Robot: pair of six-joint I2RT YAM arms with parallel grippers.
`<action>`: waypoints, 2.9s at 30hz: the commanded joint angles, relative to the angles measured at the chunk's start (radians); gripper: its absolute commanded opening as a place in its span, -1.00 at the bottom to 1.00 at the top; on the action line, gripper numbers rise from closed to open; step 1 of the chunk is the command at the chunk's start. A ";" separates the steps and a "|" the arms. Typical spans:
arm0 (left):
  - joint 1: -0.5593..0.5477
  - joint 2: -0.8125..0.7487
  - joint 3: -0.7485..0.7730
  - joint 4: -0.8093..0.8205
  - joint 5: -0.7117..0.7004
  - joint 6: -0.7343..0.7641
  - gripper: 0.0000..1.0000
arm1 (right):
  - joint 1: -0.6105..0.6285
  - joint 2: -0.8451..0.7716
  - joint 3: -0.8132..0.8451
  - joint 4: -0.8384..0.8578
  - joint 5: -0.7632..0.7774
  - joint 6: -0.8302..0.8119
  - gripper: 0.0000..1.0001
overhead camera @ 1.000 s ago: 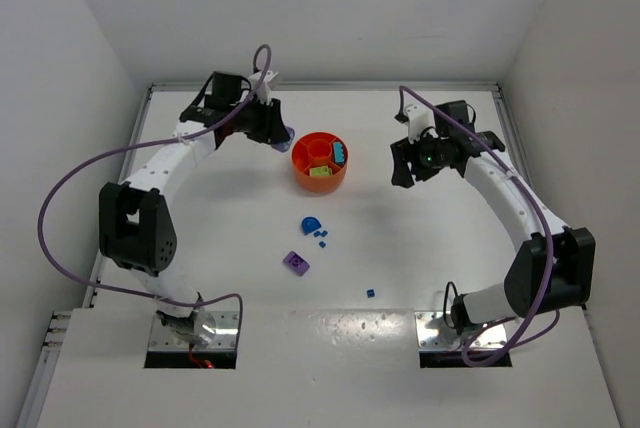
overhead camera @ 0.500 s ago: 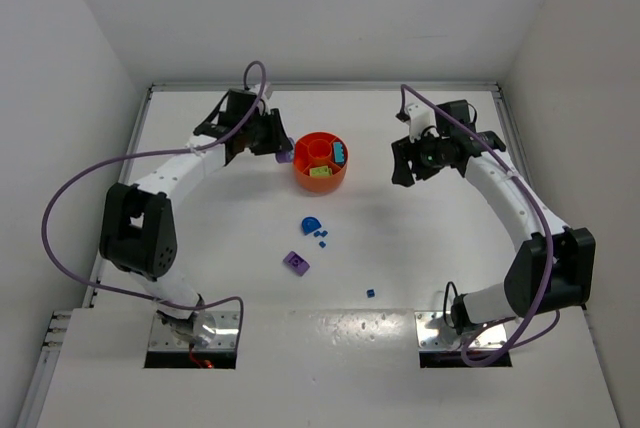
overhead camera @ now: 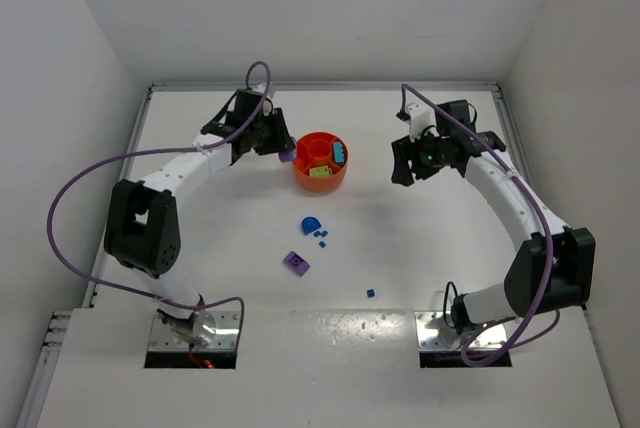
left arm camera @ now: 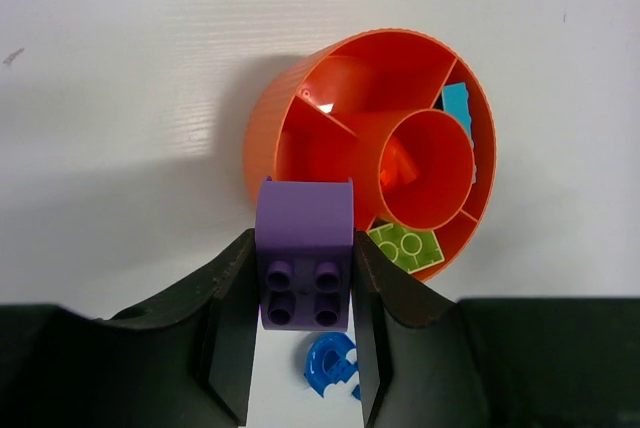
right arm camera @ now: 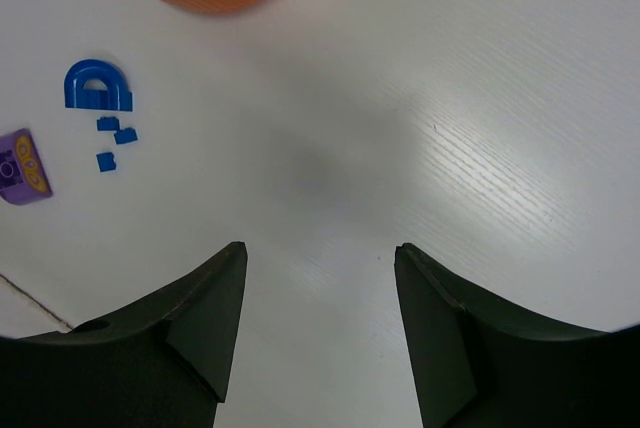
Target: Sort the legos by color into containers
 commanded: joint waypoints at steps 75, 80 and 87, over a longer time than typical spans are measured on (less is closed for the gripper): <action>-0.626 -0.426 -0.612 -0.089 0.134 1.447 0.83 | -0.014 -0.014 -0.014 -0.006 0.053 -0.015 0.23; -0.626 -0.360 -0.612 -0.089 0.145 1.484 0.70 | -0.014 -0.005 -0.014 -0.006 0.053 -0.015 0.23; -0.626 -0.295 -0.612 -0.110 0.145 1.513 0.41 | -0.014 0.004 -0.004 -0.006 0.044 -0.015 0.23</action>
